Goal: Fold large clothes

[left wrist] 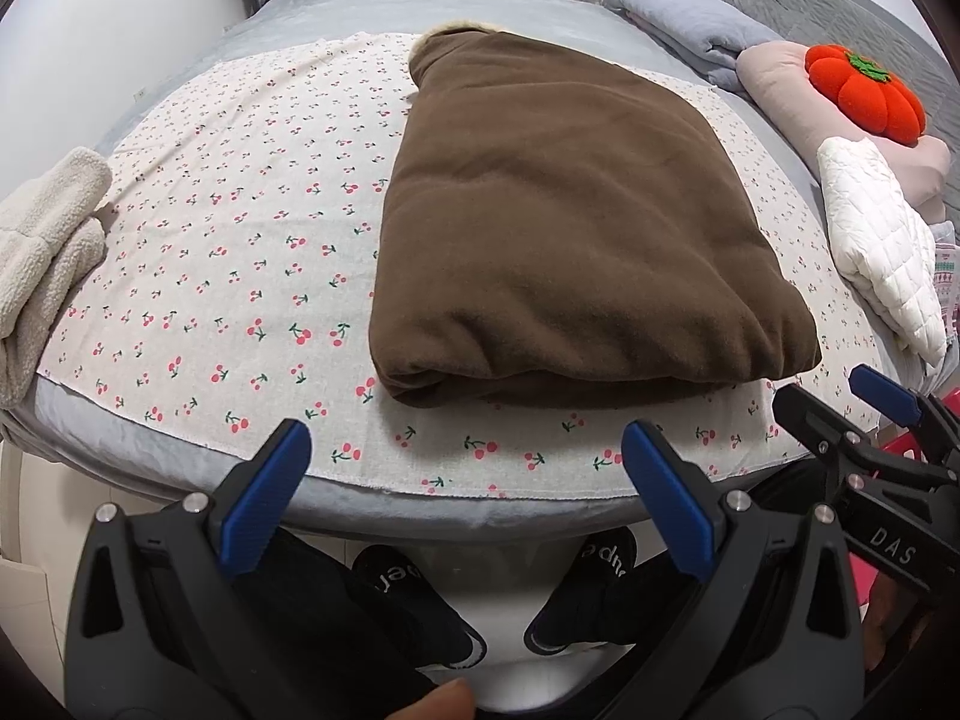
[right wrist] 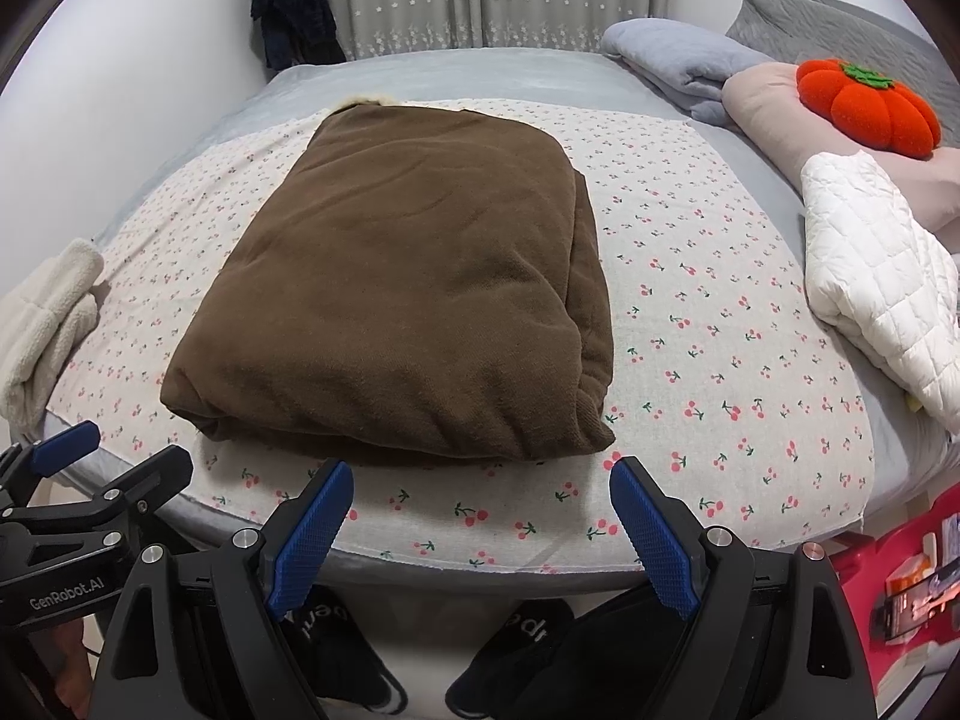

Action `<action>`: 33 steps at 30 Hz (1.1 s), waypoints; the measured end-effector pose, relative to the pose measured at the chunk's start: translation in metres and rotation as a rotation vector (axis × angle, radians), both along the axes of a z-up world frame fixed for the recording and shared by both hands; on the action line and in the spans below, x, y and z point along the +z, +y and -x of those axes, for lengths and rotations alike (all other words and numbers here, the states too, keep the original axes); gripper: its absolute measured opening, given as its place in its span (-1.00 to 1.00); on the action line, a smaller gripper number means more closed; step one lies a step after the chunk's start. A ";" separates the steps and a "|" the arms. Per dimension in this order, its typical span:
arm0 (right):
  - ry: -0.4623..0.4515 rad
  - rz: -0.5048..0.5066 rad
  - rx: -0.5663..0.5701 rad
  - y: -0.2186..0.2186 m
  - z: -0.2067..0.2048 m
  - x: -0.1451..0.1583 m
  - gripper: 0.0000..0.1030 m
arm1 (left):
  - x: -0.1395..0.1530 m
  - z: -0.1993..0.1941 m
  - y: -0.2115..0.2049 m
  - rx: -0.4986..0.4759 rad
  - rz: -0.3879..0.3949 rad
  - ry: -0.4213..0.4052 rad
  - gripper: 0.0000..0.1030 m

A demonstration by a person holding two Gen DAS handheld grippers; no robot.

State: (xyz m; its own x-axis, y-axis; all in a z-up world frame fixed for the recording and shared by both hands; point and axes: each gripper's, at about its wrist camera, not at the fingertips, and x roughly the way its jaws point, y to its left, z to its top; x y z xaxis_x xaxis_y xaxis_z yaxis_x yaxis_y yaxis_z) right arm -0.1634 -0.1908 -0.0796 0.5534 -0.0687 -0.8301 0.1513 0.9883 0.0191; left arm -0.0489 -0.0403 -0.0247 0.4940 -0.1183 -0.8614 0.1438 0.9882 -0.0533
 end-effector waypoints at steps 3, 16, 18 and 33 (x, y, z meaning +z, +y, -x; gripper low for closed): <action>0.000 0.000 0.003 -0.001 0.000 0.000 0.74 | 0.000 0.000 0.000 -0.001 -0.003 0.001 1.00; -0.001 -0.002 0.003 -0.001 0.001 0.001 0.73 | 0.000 0.000 -0.001 -0.003 -0.004 0.002 1.00; -0.001 -0.004 0.003 -0.001 0.000 0.001 0.74 | -0.001 0.000 -0.001 -0.002 -0.005 0.002 1.00; 0.003 -0.009 0.011 -0.002 -0.002 -0.001 0.73 | -0.004 -0.004 -0.002 -0.007 -0.004 0.016 1.00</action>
State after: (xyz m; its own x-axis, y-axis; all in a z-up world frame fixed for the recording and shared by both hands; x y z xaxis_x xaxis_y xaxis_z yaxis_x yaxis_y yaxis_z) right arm -0.1613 -0.1930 -0.0802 0.5512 -0.0556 -0.8325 0.1407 0.9897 0.0271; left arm -0.0449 -0.0422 -0.0291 0.4791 -0.1180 -0.8698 0.1495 0.9874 -0.0516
